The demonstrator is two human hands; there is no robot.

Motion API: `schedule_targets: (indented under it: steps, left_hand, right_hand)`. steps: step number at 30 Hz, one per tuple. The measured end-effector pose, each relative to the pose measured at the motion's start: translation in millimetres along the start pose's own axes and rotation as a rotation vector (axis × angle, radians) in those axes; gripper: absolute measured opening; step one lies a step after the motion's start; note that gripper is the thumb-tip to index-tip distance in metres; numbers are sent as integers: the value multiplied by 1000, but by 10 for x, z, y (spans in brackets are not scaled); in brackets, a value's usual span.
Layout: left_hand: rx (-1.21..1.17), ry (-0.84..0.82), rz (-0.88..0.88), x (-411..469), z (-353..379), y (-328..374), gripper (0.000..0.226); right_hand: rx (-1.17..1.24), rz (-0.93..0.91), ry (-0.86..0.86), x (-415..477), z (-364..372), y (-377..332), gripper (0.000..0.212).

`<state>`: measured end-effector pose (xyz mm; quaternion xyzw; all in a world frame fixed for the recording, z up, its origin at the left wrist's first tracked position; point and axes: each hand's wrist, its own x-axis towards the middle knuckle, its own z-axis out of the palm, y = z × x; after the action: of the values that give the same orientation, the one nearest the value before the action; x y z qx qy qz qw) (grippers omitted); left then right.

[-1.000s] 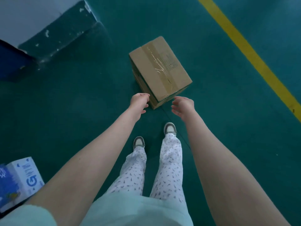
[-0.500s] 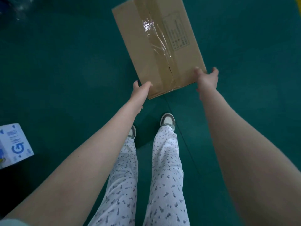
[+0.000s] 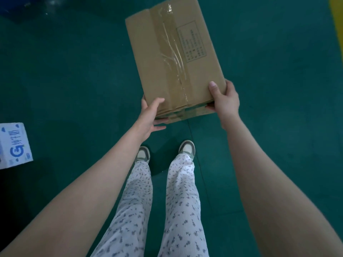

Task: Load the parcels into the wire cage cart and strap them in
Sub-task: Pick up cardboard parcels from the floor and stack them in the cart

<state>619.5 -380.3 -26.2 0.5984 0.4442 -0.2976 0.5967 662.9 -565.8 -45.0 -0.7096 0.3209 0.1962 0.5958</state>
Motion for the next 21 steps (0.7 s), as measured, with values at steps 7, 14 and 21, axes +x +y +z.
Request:
schedule_targets:
  steps: [7, 14, 21]
  left_hand:
    - [-64, 141, 155, -748, -563, 370, 56]
    - [-200, 379, 276, -1602, -1357, 661, 56]
    - [-434, 591, 335, -2304, -2322, 457, 60]
  right_hand:
    - [-134, -171, -98, -635, 287, -988, 46]
    - [-253, -345, -228, -1472, 932, -1861, 46]
    - [-377, -447, -442, -2340, 1845, -2197, 48]
